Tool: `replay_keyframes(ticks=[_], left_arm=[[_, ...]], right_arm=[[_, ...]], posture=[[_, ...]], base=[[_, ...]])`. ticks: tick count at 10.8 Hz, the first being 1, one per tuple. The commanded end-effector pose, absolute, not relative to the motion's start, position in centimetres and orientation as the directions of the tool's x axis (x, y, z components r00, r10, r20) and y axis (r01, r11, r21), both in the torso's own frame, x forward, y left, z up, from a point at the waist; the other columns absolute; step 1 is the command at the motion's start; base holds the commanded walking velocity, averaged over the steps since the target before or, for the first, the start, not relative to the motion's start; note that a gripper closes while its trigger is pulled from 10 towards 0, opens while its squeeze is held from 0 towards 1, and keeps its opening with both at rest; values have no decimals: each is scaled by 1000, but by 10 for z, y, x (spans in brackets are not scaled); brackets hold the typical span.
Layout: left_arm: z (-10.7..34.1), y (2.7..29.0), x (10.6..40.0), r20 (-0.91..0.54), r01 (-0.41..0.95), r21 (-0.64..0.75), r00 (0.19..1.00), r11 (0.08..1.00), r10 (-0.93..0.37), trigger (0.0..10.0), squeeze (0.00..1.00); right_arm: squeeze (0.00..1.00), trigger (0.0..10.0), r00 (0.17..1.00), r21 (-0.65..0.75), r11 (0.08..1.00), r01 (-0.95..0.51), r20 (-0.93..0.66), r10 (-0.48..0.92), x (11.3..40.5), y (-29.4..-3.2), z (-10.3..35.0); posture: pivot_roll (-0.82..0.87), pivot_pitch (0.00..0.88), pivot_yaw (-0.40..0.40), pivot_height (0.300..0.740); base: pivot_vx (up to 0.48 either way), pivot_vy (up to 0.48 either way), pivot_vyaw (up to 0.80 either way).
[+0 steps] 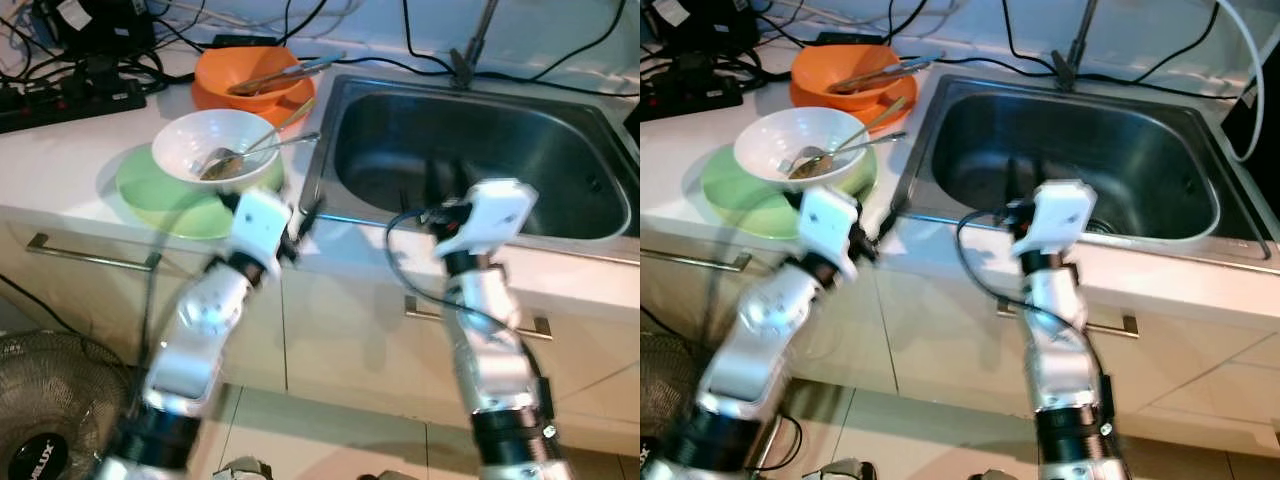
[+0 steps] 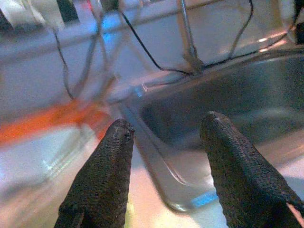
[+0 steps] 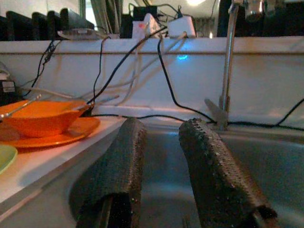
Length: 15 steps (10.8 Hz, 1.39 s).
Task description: Kitchen organization
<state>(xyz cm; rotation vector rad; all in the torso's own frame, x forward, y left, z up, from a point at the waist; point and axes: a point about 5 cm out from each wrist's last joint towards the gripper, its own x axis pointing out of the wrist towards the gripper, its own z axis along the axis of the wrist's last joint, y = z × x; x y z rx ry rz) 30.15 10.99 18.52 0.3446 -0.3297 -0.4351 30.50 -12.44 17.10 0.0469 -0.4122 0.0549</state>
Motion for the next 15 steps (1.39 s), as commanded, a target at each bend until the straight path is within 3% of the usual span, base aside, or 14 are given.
replay_keyframes(ticks=[1, 3, 4, 5, 6, 12, 13, 15], left_arm=[[191, 105, 302, 241, 320, 481, 847, 816, -474, 10000, 0], [222, 104, 313, 273, 190, 707, 816, 681, -510, 10000, 0], [226, 100, 323, 247, 136, 792, 820, 595, -516, 10000, 525], [225, 97, 329, 226, 117, 824, 829, 554, -512, 10000, 447], [220, 95, 338, 198, 107, 842, 850, 528, -488, 10000, 0], [227, 82, 382, 144, 34, 904, 915, 427, -378, 10000, 0], [227, 81, 386, 141, 34, 904, 917, 425, -373, 0, 0], [226, 80, 388, 137, 37, 907, 917, 420, -376, 0, 0]], right_arm=[[0, 10000, 919, 39, 998, -43, 394, 24, 304, -126, 172], [0, 10000, 927, 51, 998, -29, 376, 8, 304, -127, 171], [0, 10000, 930, 56, 998, -17, 368, -5, 305, -129, 171], [0, 10000, 931, 58, 998, -13, 365, -9, 305, -129, 171], [0, 10000, 932, 61, 998, -10, 362, -13, 306, -128, 172], [0, 10000, 937, 82, 997, 6, 348, -34, 307, -130, 171], [0, 10000, 937, 86, 996, 10, 346, -39, 306, -131, 171], [0, 10000, 939, 93, 996, 15, 340, -46, 307, -132, 171]], posture=[[68, 71, -21, 740], [70, 71, -18, 740], [72, 68, -16, 740], [68, 66, -14, 740], [64, 64, -10, 740], [55, 62, -6, 740], [53, 61, -5, 740], [53, 64, -5, 740]], base=[[0, 0, 0], [0, 0, 0], [0, 0, 0], [0, 0, 0], [0, 0, 0], [0, 0, 0], [0, 0, 0], [0, 0, 0]])
